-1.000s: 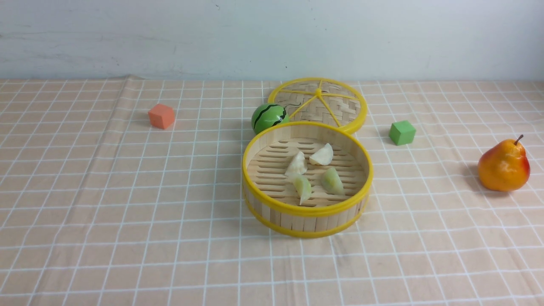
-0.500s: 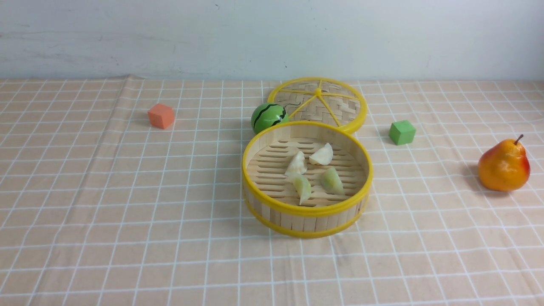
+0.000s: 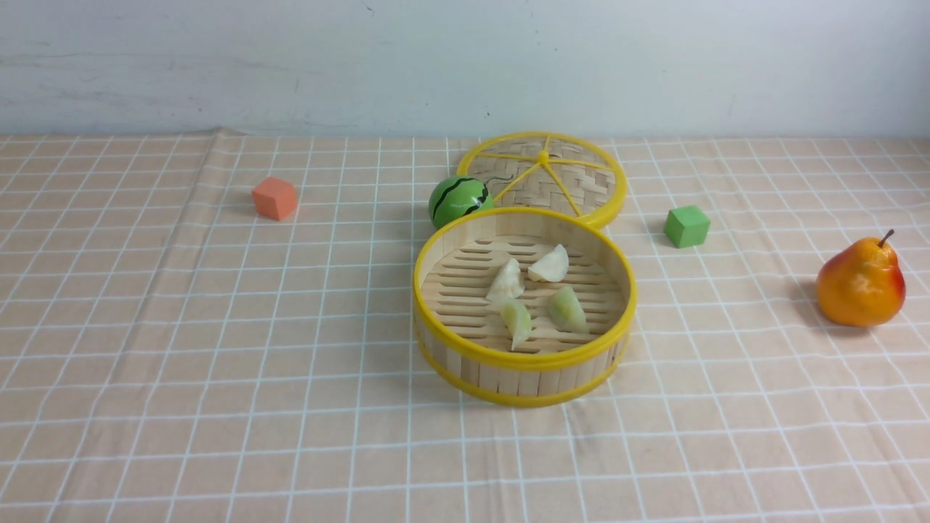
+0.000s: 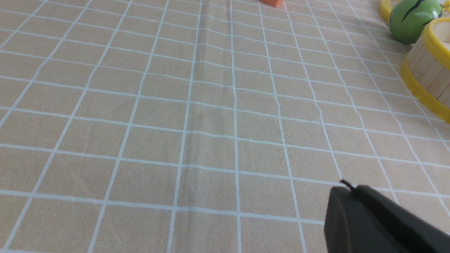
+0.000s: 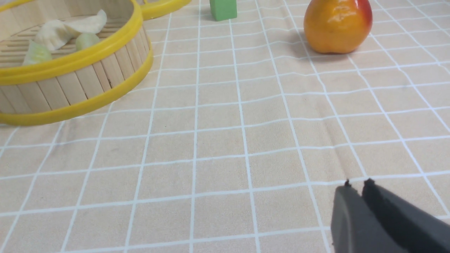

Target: Put the dumplings into the steamer on the table with the brown tablecloth.

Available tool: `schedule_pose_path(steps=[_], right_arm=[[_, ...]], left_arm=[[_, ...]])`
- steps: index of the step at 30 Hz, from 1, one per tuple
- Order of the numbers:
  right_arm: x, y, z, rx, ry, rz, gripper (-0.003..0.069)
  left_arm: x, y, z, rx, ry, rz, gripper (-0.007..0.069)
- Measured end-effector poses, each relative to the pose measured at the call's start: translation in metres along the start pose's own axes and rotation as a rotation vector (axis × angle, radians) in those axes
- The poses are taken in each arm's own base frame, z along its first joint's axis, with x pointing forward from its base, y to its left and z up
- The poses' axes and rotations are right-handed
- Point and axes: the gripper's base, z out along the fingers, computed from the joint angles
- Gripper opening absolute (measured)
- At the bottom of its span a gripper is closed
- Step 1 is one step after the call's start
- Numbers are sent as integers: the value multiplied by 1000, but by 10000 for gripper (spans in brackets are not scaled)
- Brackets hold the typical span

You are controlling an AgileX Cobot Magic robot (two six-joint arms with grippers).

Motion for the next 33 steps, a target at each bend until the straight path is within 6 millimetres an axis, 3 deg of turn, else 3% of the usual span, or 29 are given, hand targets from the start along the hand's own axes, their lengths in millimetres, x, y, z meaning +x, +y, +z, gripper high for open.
schedule_pose_path(steps=[33], right_arm=[[0,0,0,0,0,0,101]], left_arm=[[0,0,0,0,0,0,-13]])
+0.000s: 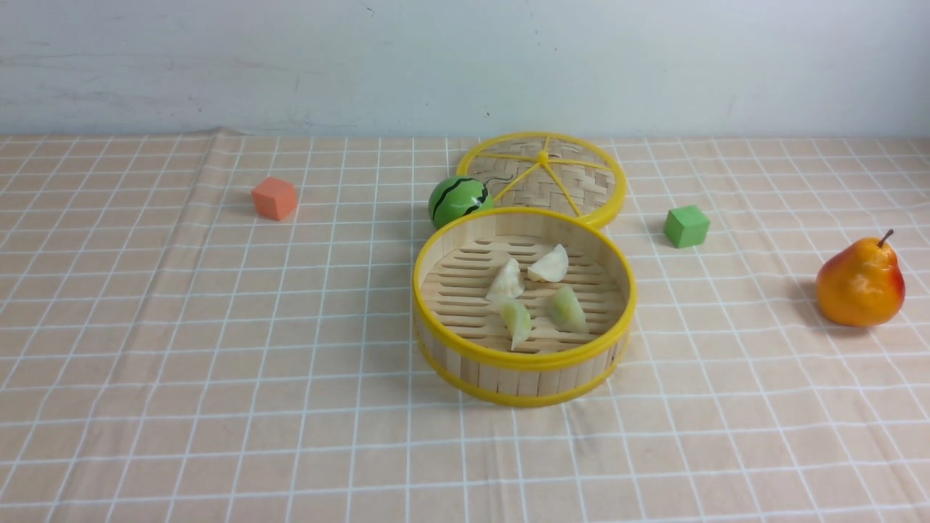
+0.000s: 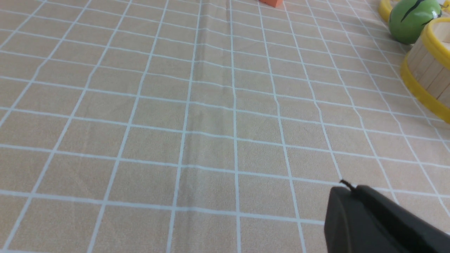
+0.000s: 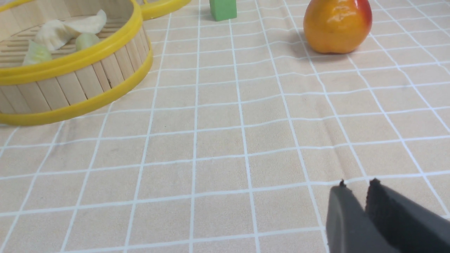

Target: Put the dumplings into the steamer on the table with the brown tablecloth.

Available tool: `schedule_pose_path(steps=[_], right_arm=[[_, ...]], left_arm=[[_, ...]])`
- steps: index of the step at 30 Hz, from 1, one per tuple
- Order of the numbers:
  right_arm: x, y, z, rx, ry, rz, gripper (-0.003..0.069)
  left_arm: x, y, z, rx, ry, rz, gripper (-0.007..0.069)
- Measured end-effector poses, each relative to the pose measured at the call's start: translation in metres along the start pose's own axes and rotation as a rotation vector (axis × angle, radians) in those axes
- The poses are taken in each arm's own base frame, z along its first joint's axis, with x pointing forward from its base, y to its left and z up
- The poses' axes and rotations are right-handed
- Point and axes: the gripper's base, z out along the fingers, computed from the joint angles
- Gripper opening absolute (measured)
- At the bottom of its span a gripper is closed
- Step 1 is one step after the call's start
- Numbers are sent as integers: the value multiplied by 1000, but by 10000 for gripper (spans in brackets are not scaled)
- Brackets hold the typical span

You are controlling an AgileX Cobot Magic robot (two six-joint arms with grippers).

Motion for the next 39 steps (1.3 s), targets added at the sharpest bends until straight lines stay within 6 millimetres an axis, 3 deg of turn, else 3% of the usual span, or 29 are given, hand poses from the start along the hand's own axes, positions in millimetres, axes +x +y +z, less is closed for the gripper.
schedule_pose_path(steps=[39], right_arm=[[0,0,0,0,0,0,149]], left_arm=[[0,0,0,0,0,0,-13]])
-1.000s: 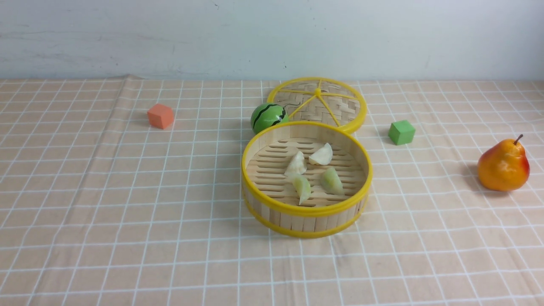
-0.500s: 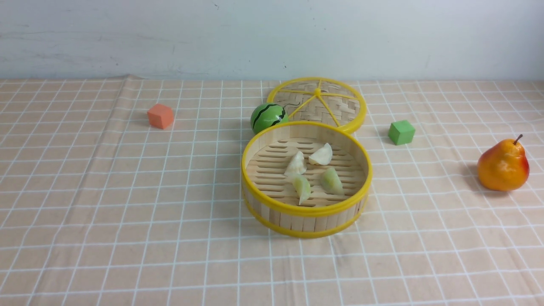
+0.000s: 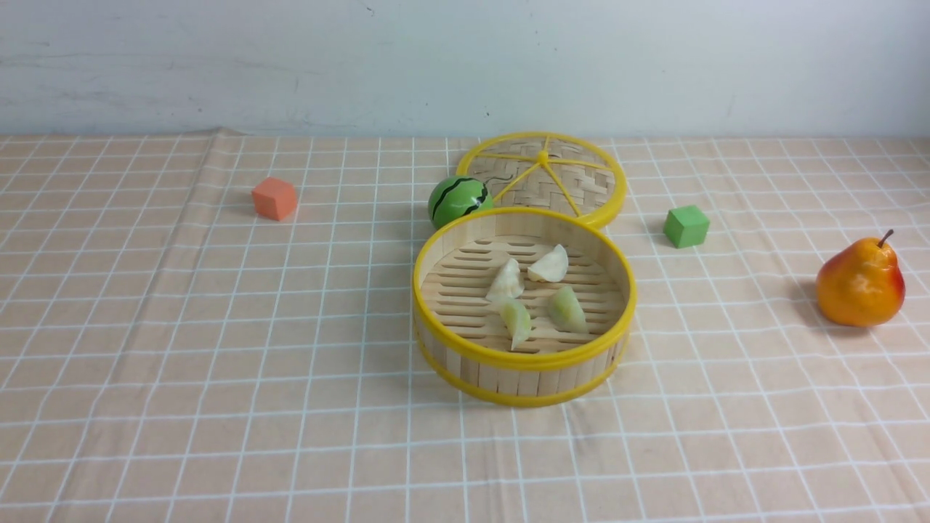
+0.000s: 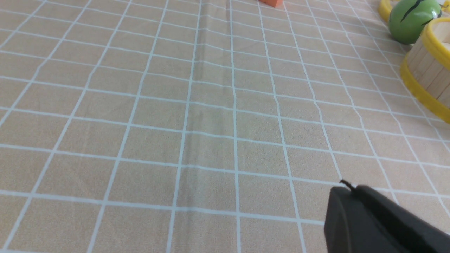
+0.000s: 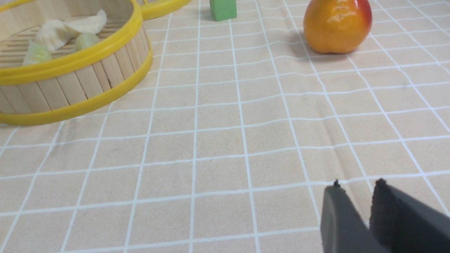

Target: Put the dumplings into the steamer on the table with the brown tablecloth.

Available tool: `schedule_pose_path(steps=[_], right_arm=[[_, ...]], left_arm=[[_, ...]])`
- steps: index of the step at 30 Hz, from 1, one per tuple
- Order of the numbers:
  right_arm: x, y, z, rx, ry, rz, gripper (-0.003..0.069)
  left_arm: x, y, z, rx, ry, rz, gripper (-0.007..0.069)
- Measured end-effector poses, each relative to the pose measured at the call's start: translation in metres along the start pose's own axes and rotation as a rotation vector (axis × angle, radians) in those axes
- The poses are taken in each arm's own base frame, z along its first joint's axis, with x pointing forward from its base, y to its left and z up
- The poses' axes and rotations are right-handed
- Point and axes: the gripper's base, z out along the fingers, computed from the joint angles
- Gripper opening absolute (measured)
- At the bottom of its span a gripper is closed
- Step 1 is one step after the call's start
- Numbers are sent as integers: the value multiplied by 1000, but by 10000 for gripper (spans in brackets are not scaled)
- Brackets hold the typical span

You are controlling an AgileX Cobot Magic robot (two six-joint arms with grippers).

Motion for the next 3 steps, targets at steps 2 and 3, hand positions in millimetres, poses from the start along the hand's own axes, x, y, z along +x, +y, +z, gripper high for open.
schedule_pose_path(steps=[2,3], right_arm=[[0,0,0,0,0,0,153],[0,0,0,0,0,0,154]], left_arm=[[0,0,0,0,0,0,-13],[0,0,0,0,0,0,-13]])
